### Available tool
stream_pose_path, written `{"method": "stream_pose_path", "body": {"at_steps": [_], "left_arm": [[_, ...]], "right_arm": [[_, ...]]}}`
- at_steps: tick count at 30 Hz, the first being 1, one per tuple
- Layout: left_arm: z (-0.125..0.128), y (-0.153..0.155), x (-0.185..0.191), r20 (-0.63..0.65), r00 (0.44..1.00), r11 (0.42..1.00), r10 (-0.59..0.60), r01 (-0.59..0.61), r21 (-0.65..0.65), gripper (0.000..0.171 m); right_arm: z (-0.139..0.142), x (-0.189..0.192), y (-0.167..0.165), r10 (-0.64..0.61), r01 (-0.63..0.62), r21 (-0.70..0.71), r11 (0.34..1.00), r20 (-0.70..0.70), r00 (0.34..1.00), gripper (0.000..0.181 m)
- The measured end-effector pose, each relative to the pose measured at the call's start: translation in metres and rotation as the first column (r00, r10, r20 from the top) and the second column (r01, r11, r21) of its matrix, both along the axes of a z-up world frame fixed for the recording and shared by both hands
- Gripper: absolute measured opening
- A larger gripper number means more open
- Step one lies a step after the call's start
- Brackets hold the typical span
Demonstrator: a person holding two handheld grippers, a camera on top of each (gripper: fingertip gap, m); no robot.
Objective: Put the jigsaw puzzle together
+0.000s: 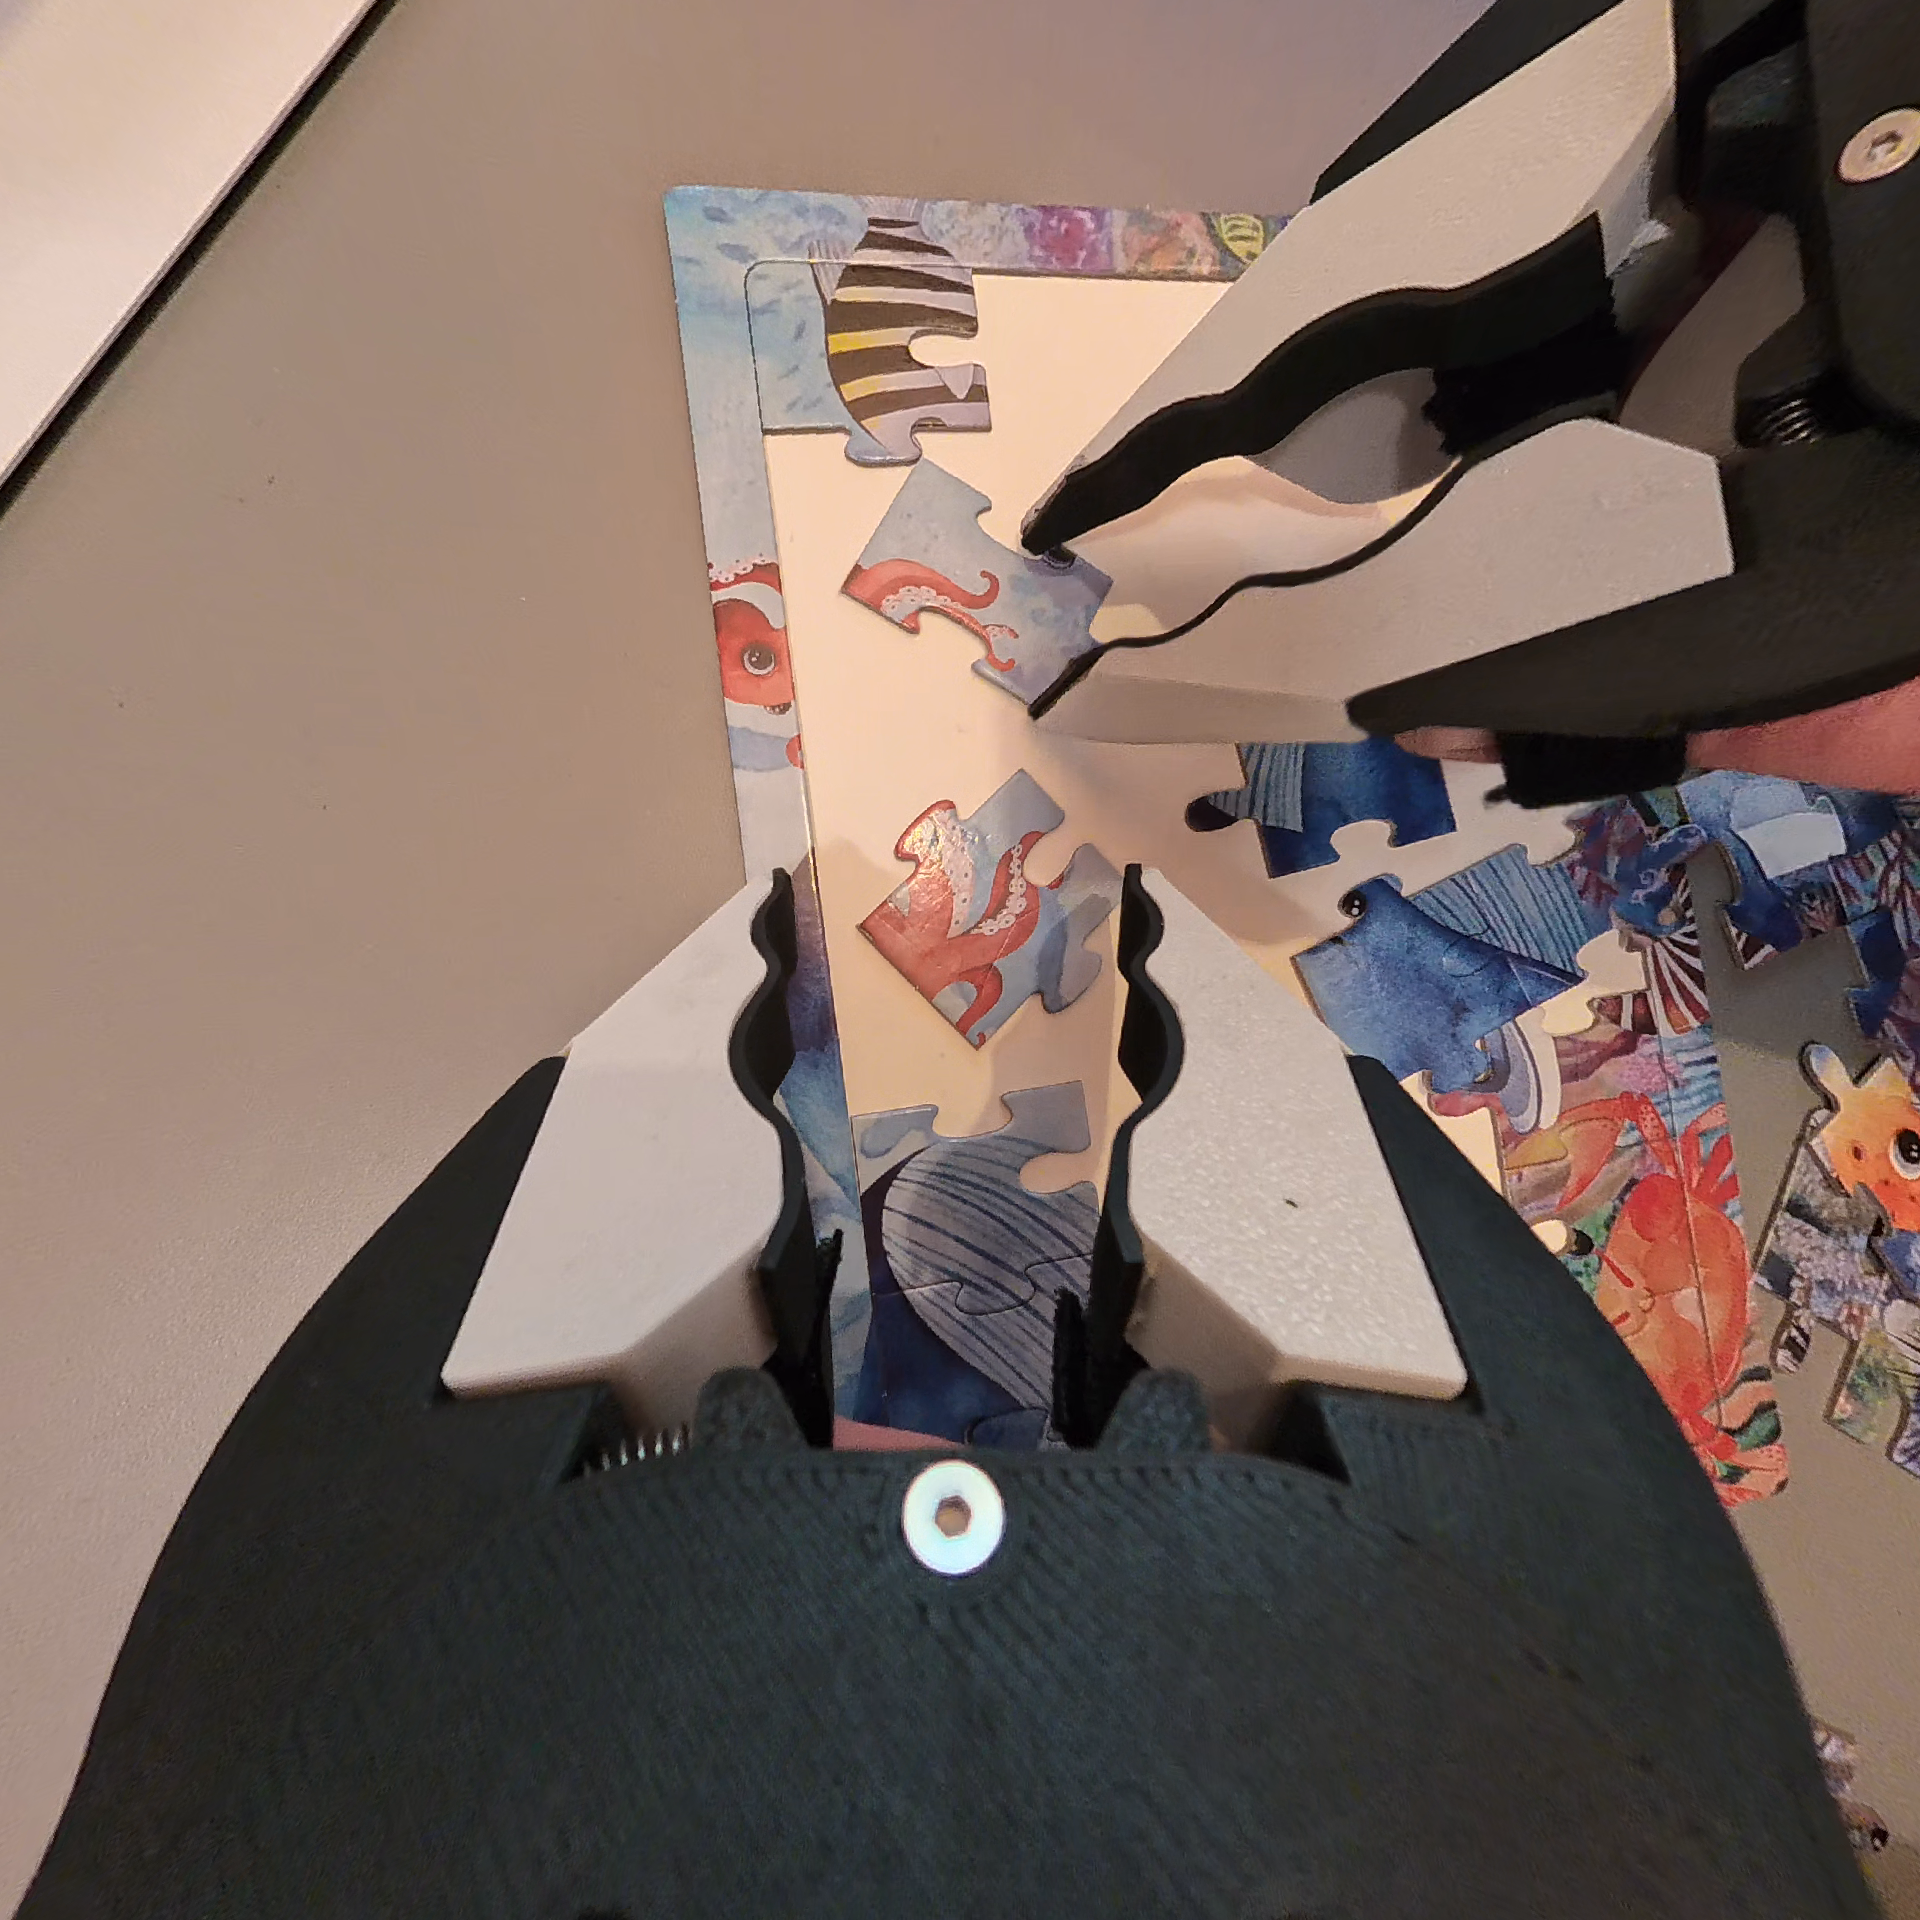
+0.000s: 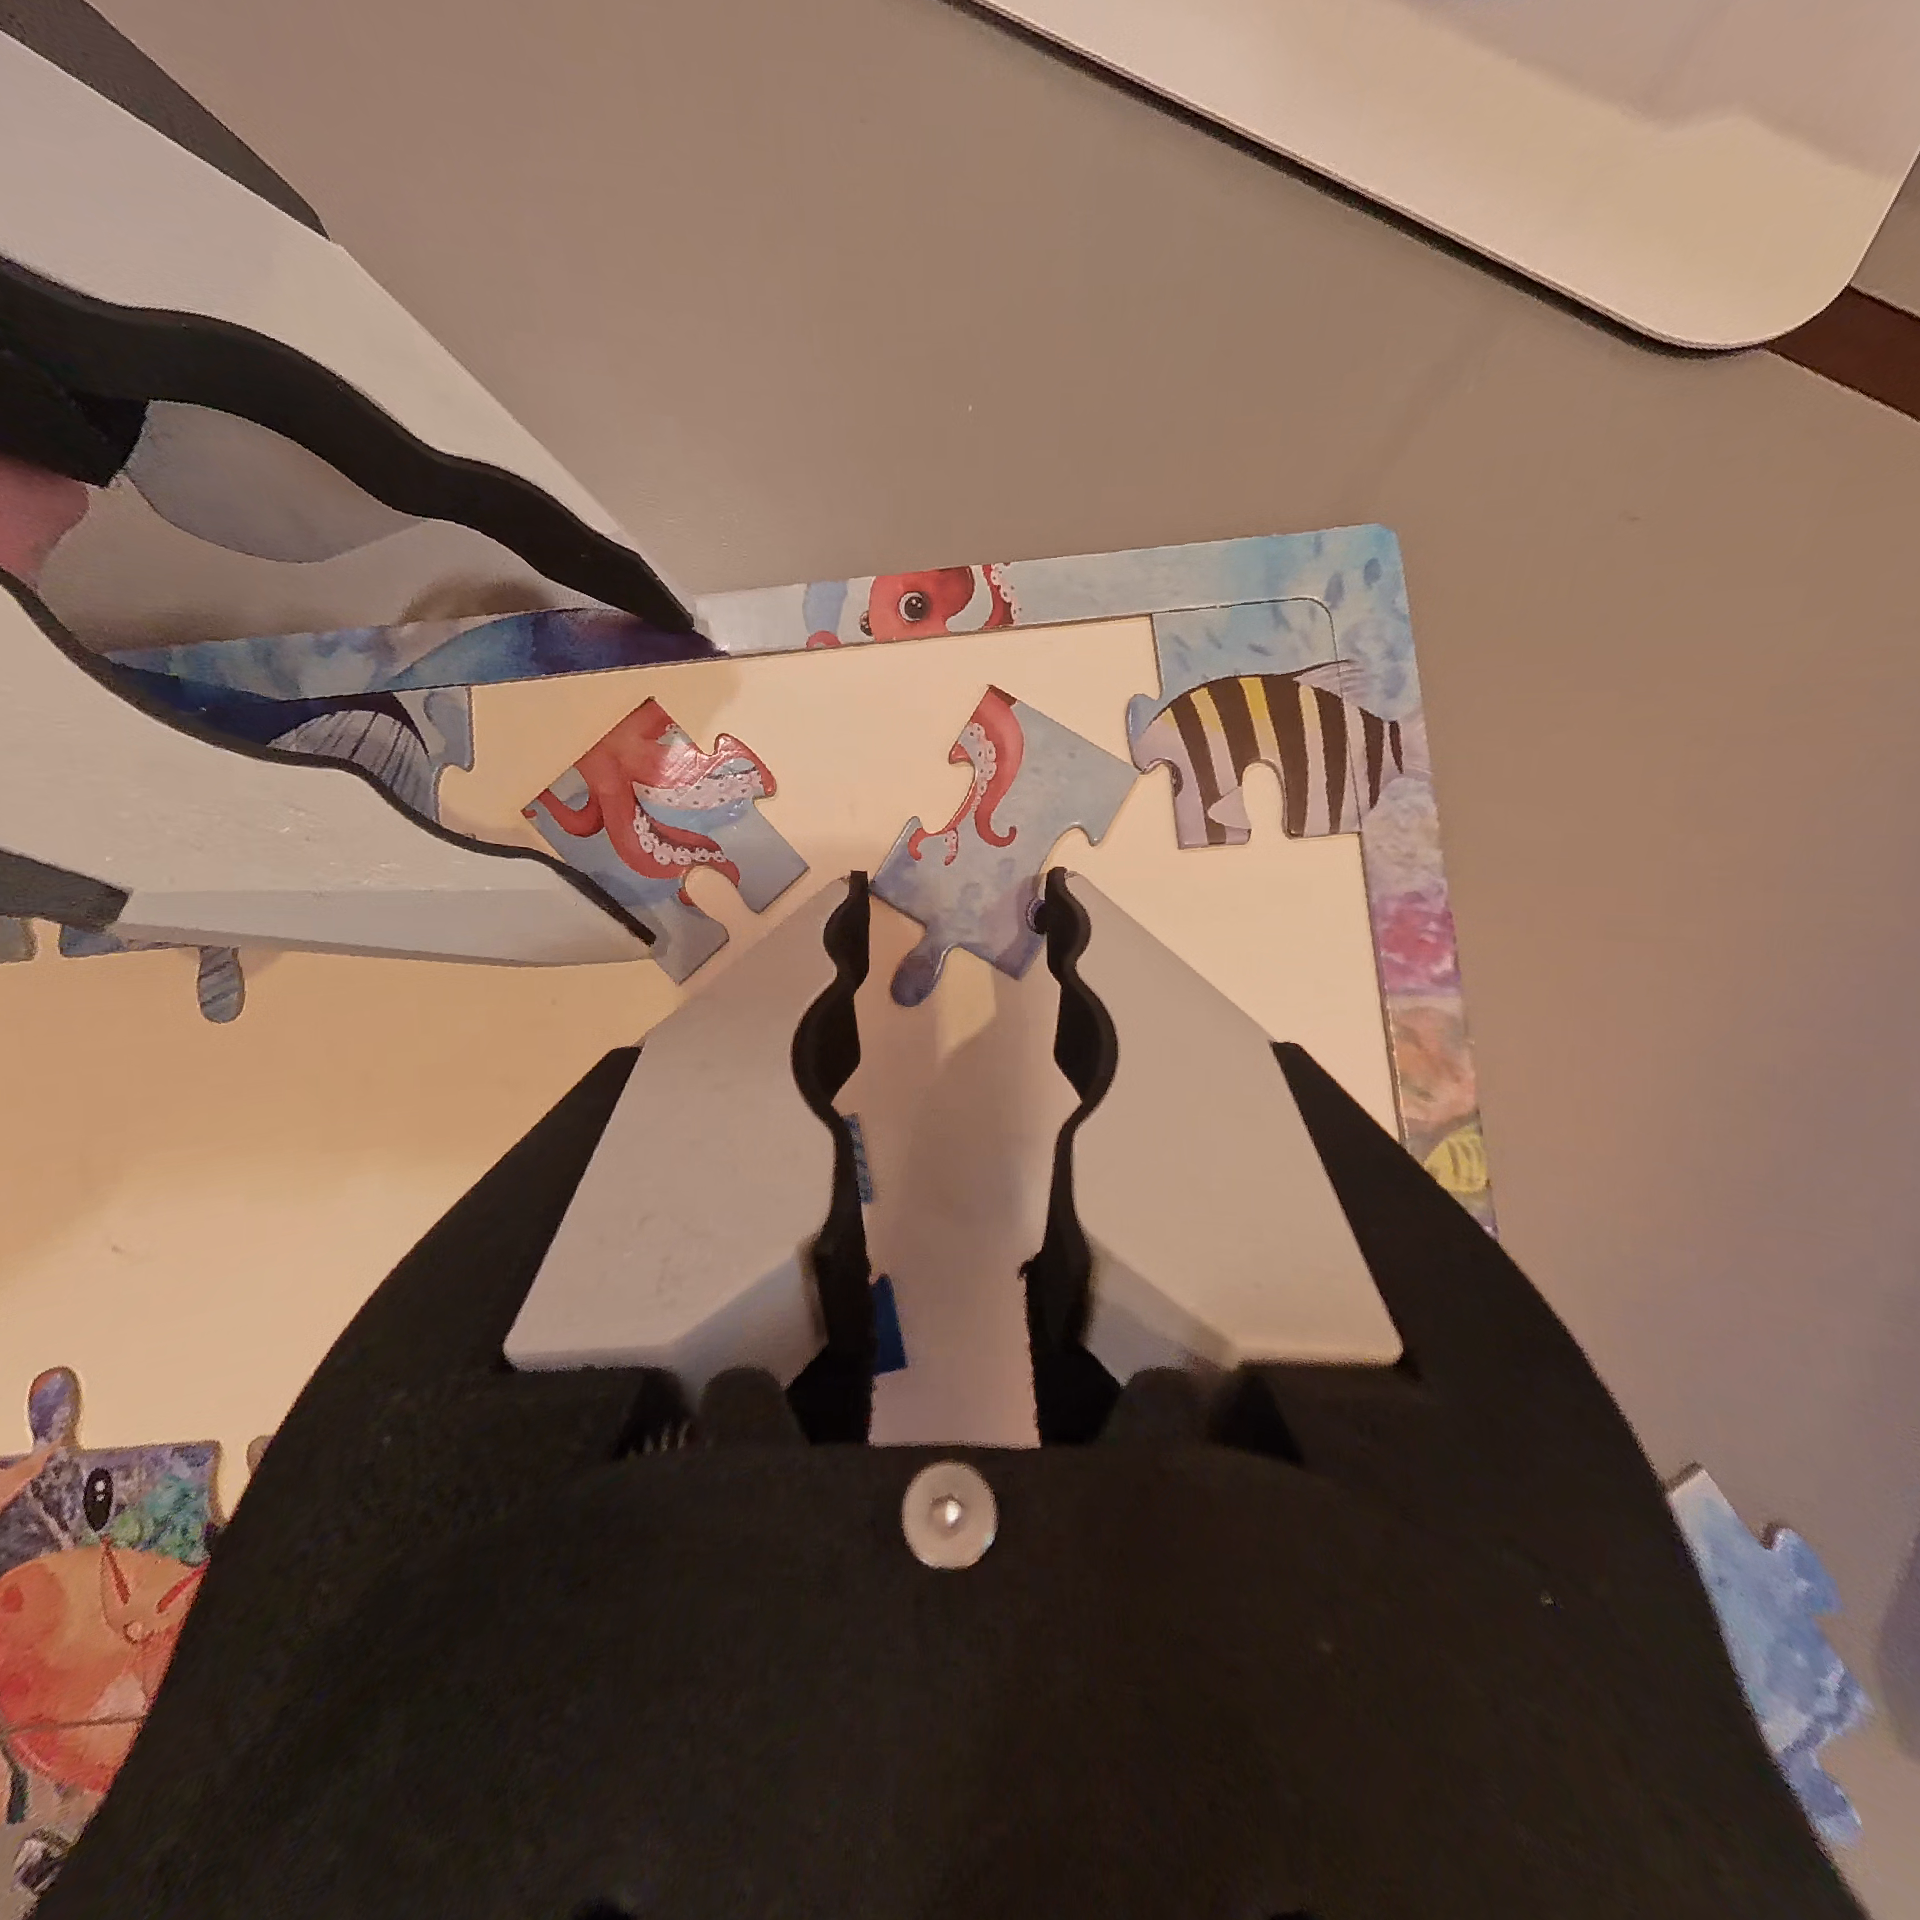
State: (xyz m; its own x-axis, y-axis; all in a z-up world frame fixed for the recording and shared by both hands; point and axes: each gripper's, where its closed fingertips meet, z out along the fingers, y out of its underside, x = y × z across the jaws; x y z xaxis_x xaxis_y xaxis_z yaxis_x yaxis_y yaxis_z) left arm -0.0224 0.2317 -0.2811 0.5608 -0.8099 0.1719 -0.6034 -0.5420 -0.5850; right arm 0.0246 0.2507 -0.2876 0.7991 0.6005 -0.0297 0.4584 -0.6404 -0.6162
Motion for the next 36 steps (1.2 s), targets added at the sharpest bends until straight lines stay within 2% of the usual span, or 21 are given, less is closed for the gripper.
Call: {"method": "stream_pose_path", "body": {"at_steps": [7,14,18,21,29,36], "left_arm": [[0.000,-0.001,-0.001,0.002,1.000,1.000,-0.002,0.002,-0.001,0.060],[0.000,-0.001,0.000,-0.005,1.000,1.000,-0.007,0.007,0.001,0.060],[-0.001,-0.003,-0.001,-0.022,1.000,1.000,-0.016,0.016,0.005,0.060],[-0.001,-0.002,0.000,-0.017,1.000,1.000,-0.017,0.017,0.004,0.060],[0.000,-0.002,0.001,-0.007,1.000,1.000,-0.018,0.018,0.003,0.060],[0.000,-0.002,0.001,0.002,1.000,1.000,-0.017,0.017,0.000,0.059]], "right_arm": [[0.000,0.003,-0.002,0.066,-0.066,-0.004,0.998,0.011,0.998,0.029],[0.009,0.009,0.000,0.154,-0.159,0.039,0.986,0.121,0.981,0.029],[0.010,0.003,0.006,0.251,-0.260,0.031,0.965,0.161,0.954,0.030],[0.003,0.005,0.010,0.344,-0.356,0.007,0.934,0.241,0.907,0.030],[0.000,0.006,0.015,0.515,-0.501,-0.120,0.857,0.183,0.837,0.030],[0.000,0.013,0.023,0.575,-0.547,-0.191,0.815,0.154,0.803,0.030]]}}
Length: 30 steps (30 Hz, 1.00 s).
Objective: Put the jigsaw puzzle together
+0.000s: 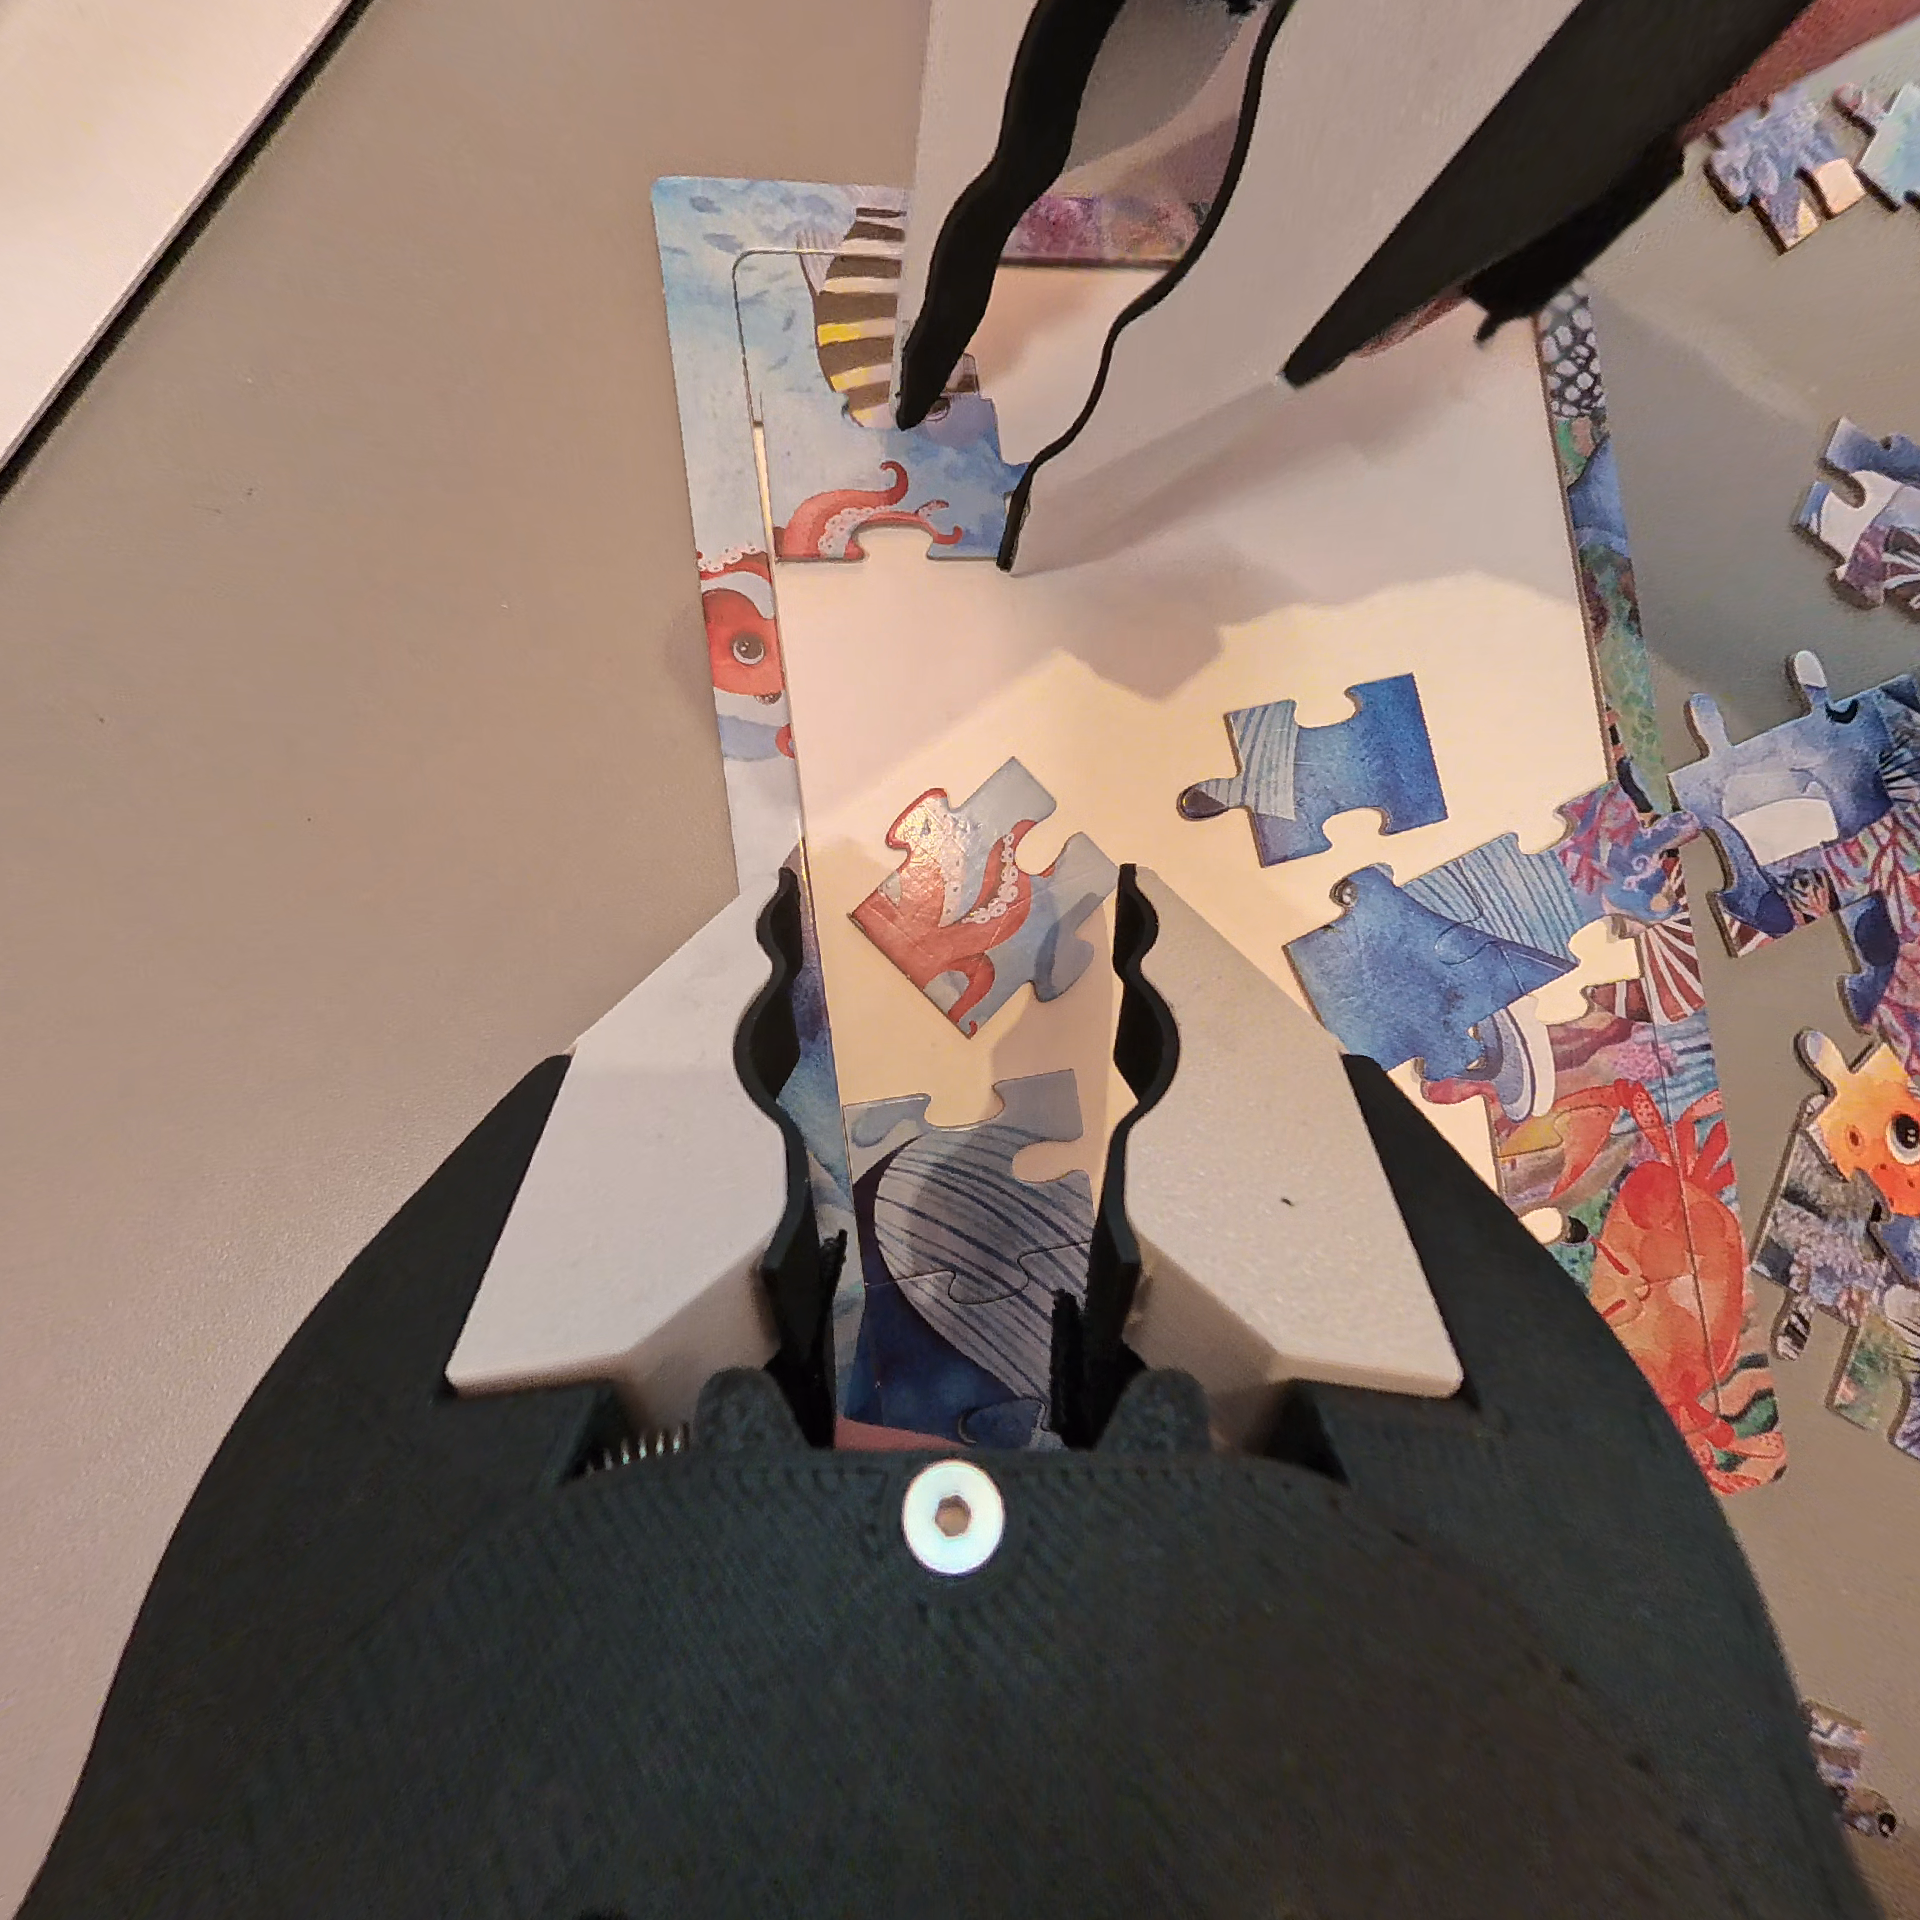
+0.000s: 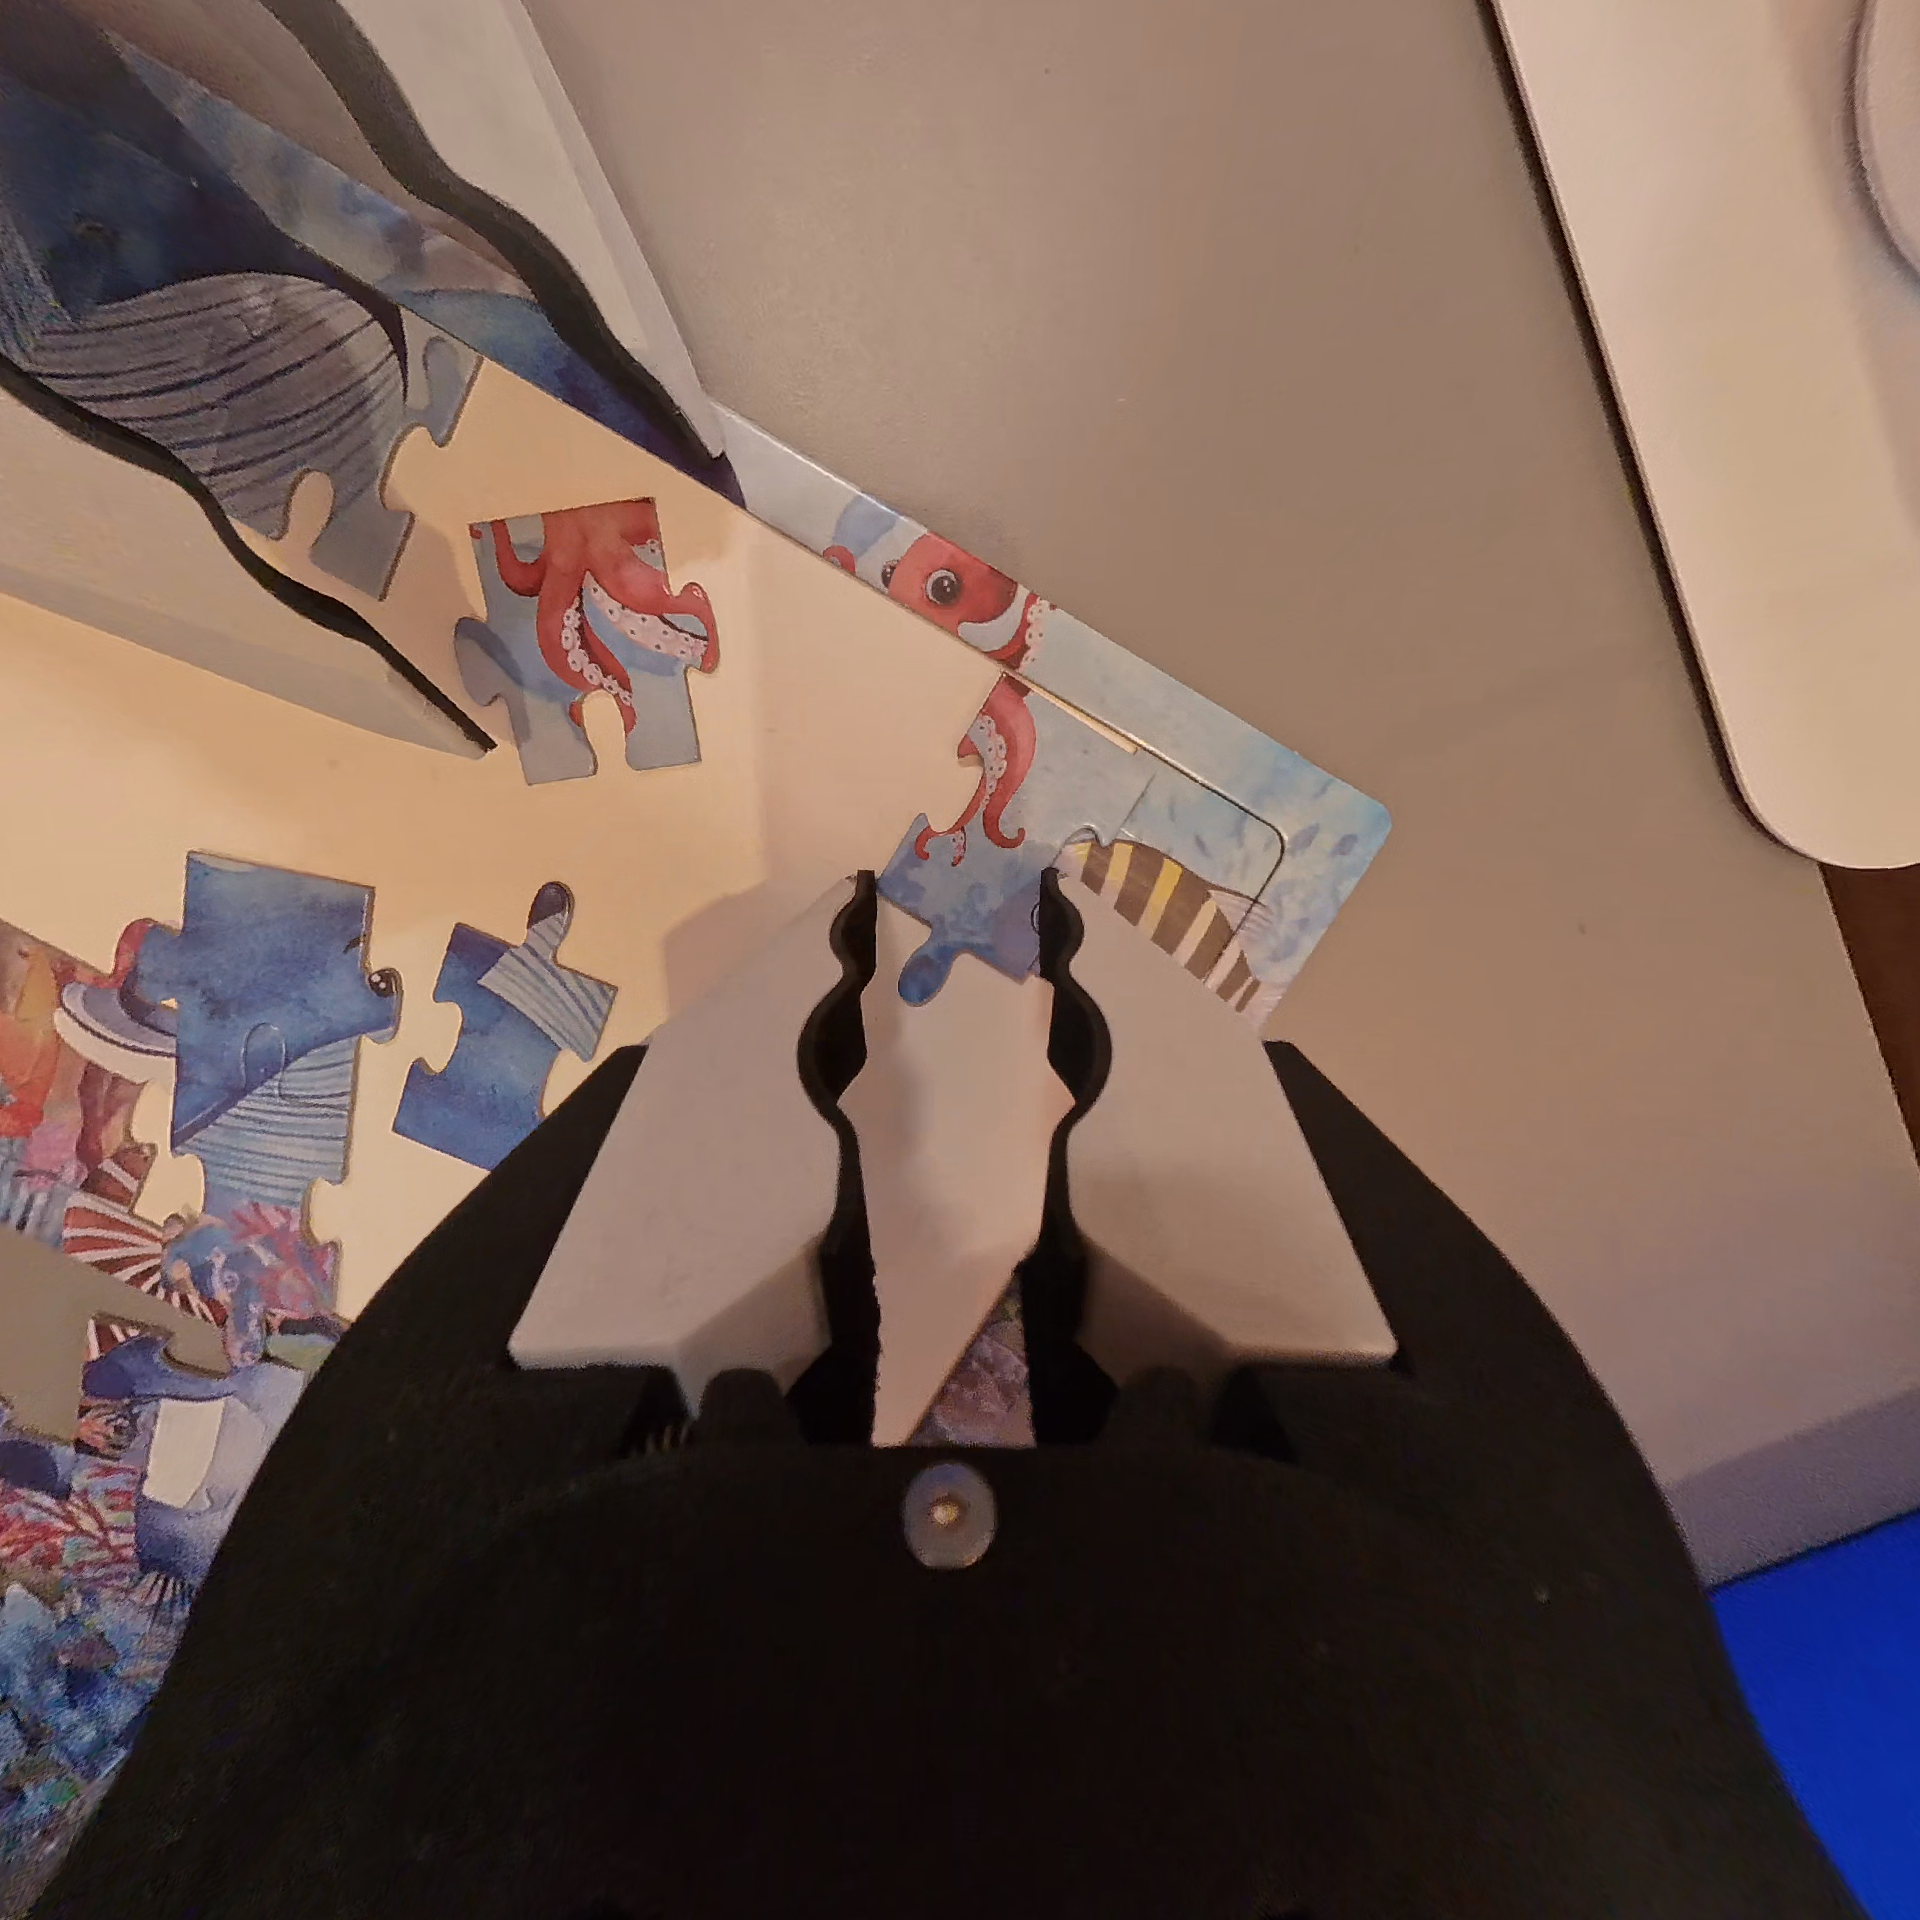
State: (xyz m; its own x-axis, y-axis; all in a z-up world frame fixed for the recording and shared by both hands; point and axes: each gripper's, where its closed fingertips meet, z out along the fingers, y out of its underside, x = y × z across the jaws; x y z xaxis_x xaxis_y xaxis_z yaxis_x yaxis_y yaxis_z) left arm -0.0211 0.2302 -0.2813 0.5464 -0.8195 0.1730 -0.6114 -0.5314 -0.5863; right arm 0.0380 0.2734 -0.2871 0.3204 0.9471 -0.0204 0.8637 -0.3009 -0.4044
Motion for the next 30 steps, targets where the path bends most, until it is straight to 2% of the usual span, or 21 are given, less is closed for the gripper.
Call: {"method": "stream_pose_path", "body": {"at_steps": [9,14,17,23,29,30], "left_arm": [[0.000,0.000,0.000,-0.007,1.000,1.000,-0.002,0.002,0.004,0.059],[0.000,0.000,0.000,-0.002,1.000,1.000,-0.002,0.002,0.002,0.059],[0.000,0.000,0.001,-0.003,1.000,1.000,-0.003,0.003,0.003,0.059],[0.000,0.000,0.001,-0.004,1.000,1.000,-0.004,0.004,0.004,0.059],[0.000,0.000,0.001,0.000,1.000,1.000,-0.003,0.003,0.004,0.059],[0.000,0.000,0.001,0.000,1.000,1.000,-0.003,0.003,0.004,0.058]], "right_arm": [[0.001,0.001,0.002,0.070,-0.069,-0.057,0.996,0.013,0.997,0.030],[0.003,0.000,-0.004,0.080,-0.079,-0.105,0.991,0.003,0.997,0.044],[0.005,0.001,-0.004,0.070,-0.069,-0.092,0.993,0.007,0.998,0.044],[0.013,-0.006,0.001,0.036,-0.037,-0.035,0.999,-0.049,0.998,0.031],[0.003,-0.003,0.009,-0.055,0.054,-0.024,0.998,-0.072,0.996,0.013],[0.003,-0.004,0.012,-0.067,0.066,-0.008,0.998,-0.092,0.994,0.004]]}}
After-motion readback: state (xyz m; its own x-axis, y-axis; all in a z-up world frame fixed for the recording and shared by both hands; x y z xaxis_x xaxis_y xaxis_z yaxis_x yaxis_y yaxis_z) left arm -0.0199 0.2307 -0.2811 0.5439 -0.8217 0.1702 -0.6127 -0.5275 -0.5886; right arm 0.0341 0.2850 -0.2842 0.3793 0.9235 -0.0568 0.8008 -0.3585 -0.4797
